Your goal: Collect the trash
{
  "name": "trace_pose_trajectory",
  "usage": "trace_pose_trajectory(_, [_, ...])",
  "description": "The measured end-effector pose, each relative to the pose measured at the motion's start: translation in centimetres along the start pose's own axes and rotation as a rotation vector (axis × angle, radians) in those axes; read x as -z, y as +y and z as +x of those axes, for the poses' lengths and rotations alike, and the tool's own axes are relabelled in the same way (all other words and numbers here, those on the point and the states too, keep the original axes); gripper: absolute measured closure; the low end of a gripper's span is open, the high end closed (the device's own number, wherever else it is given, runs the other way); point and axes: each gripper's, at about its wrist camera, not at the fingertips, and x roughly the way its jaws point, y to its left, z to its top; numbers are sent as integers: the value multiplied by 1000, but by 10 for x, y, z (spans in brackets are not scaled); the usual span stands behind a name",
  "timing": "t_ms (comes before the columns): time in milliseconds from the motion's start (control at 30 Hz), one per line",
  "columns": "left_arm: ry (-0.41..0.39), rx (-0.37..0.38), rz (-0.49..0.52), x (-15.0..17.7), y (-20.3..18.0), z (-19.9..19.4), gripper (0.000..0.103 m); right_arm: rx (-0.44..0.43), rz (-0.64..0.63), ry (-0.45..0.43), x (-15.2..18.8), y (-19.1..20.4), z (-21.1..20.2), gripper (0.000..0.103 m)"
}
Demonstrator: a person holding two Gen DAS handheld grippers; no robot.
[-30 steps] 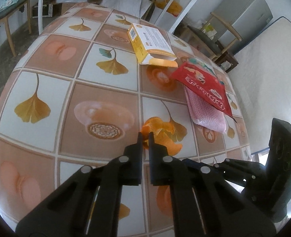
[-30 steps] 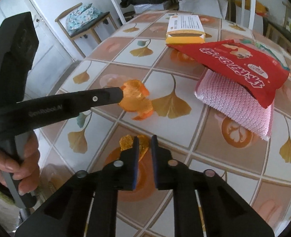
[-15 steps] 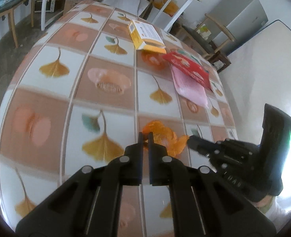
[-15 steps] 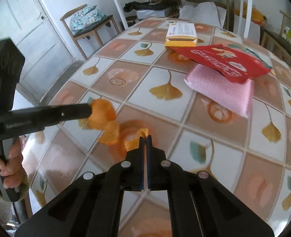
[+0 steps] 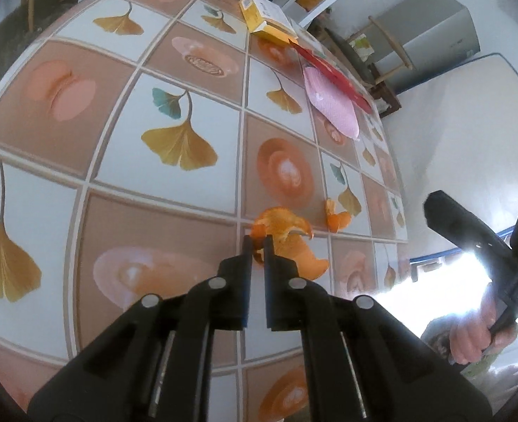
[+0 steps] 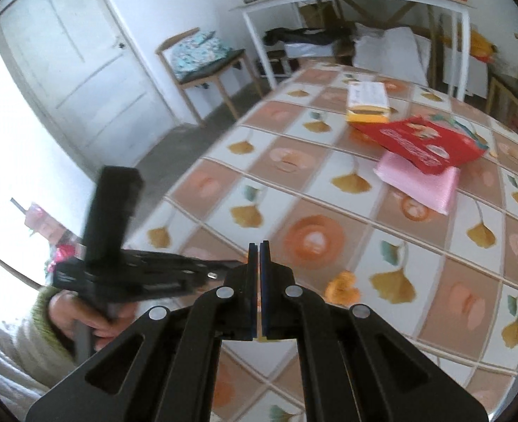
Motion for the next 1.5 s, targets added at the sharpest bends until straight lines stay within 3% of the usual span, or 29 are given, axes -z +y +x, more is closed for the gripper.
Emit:
trace_pose_trajectory(167, [-19, 26, -20, -1, 6, -1, 91, -19, -31, -4, -9, 19, 4, 102])
trace_pose_trajectory(233, [-31, 37, -23, -2, 7, -4, 87, 23, -41, -4, -11, 19, 6, 102])
trace_pose_trajectory(400, [-69, 59, -10, -3, 5, -12, 64, 130, 39, 60, -4, -13, 17, 98])
trace_pose_trajectory(533, [-105, 54, 15, -2, 3, -21, 57, 196, 157, 121, 14, -53, 26, 77])
trace_pose_trajectory(600, [-116, 47, 26, -1, 3, -24, 54, 215, 196, 145, 23, -66, 32, 77])
trace_pose_trajectory(900, [-125, 17, 52, 16, 4, -32, 52, 203, 239, 189, 36, -78, 54, 77])
trace_pose_trajectory(1033, [-134, 9, 64, 22, 4, -36, 52, 225, 221, 181, 35, -74, 58, 97])
trace_pose_trajectory(1200, [-139, 5, 81, 29, 4, -41, 52, 213, 234, 147, 34, -74, 49, 99])
trace_pose_trajectory(1367, [-132, -7, 71, 31, 8, -40, 52, 168, 190, 94, 23, -53, 27, 100])
trace_pose_trajectory(1500, [-133, -15, 66, 31, 10, -40, 52, 74, 137, 49, 9, -23, 12, 100])
